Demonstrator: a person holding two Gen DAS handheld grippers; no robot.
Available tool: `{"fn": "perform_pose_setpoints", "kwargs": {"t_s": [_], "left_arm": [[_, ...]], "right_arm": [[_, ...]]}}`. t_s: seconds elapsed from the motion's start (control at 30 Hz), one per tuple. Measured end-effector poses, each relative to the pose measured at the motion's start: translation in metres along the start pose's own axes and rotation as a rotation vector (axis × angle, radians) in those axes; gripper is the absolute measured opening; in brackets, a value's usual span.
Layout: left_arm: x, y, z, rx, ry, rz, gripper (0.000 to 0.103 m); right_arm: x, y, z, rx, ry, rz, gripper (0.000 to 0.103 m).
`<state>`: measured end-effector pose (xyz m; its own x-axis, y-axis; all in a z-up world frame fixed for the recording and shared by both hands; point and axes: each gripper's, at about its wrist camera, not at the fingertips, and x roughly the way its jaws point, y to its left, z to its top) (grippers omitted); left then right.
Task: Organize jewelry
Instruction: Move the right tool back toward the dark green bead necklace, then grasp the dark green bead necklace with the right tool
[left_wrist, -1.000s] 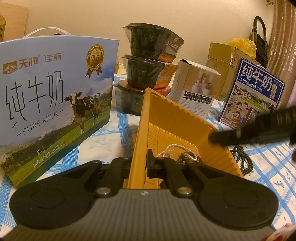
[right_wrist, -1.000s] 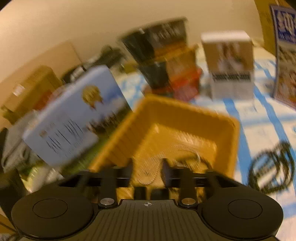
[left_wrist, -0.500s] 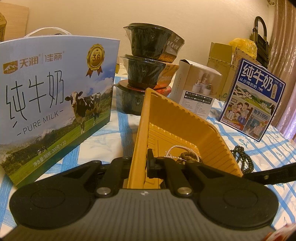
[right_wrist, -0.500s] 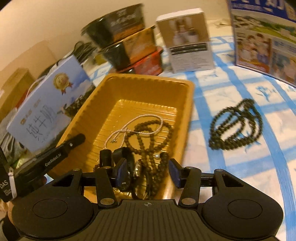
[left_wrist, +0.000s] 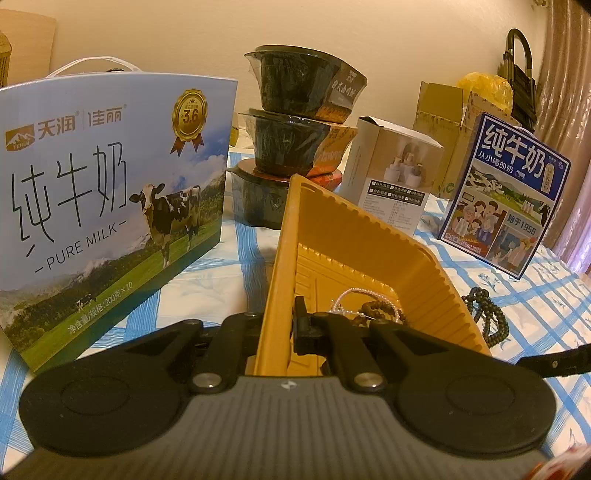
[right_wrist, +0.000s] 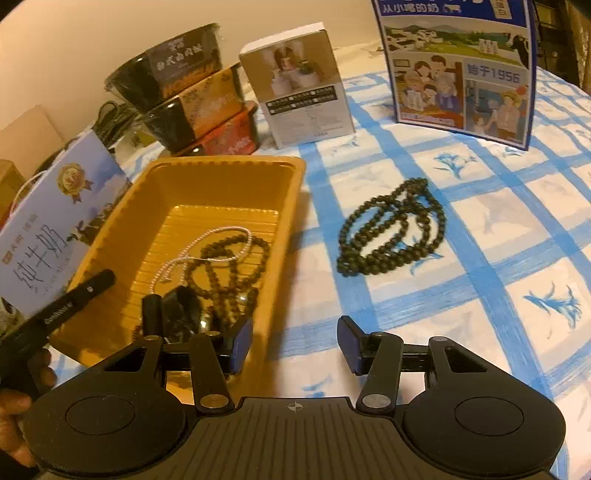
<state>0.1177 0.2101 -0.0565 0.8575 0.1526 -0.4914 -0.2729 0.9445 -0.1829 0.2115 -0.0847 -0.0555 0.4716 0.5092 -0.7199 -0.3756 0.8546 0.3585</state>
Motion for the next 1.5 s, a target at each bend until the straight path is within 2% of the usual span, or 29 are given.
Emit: {"fn": "perform_pose_setpoints", "kwargs": {"t_s": [0.7, 1.03, 1.5], "left_arm": [[0.000, 0.000, -0.002, 0.005, 0.003, 0.004, 0.005], [0.000, 0.001, -0.003, 0.002, 0.008, 0.006, 0.005], [0.000, 0.002, -0.004, -0.002, 0.013, 0.004, 0.005]], "right_arm": [[0.004, -0.011, -0.004, 0.005, 0.015, -0.053, 0.051], [0.012, -0.031, -0.011, 0.010, 0.025, -0.135, 0.051], [0.027, -0.062, 0.002, -0.040, -0.041, -0.221, 0.051]]}}
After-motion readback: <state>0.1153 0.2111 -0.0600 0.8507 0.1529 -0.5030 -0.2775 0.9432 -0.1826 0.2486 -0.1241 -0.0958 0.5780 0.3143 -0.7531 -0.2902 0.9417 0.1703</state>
